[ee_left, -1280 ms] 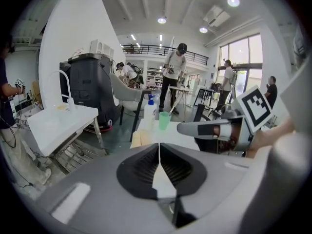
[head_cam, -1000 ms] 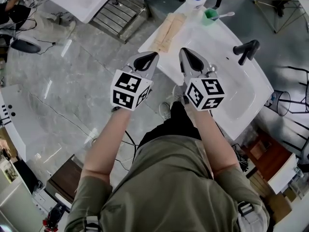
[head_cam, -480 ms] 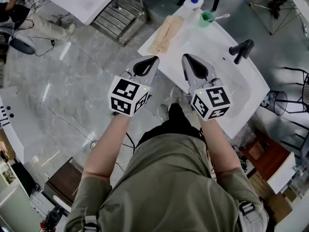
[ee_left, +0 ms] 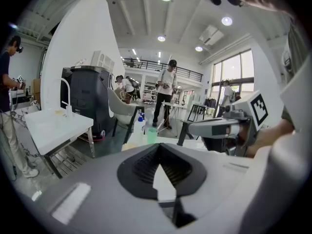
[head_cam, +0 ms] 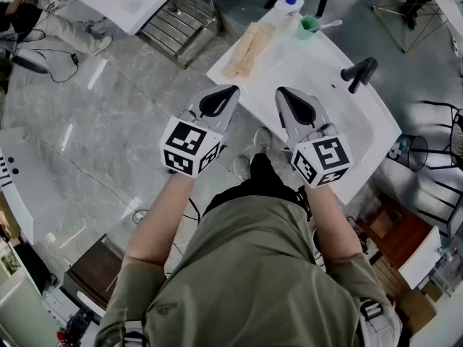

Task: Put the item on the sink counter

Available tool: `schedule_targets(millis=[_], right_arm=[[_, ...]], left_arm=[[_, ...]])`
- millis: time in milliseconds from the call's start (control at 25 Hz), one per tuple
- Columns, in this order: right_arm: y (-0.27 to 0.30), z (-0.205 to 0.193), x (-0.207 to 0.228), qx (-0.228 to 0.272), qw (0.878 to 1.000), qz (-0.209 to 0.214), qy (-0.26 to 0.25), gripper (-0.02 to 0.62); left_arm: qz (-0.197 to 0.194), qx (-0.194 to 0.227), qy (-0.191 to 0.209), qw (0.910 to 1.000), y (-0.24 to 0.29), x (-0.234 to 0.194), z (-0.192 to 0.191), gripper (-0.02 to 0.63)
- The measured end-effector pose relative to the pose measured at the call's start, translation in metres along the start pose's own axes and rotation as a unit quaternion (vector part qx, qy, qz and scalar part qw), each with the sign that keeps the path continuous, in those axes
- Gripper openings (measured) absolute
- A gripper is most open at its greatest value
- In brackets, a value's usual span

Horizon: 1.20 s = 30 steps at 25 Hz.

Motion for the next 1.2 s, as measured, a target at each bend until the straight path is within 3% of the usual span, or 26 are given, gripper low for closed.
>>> schedule_targets(millis=[1200], right_arm=[[-0.03,-0.011,-0.002,-0.022,1.0,0.01,-0.007,0.011]], left_arm=[[-0.034,0.005,0.0,0.9994,-0.003,0.047,-0.005,0.006]])
Point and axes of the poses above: the fingertips, and each gripper's own axes: y forward along the fingers, x to its right, z out of its top, the point moved 5 cm from there along -y, backward along the fingers, and after that the axes turned 14 degrees about y, right-handed, at the moved point
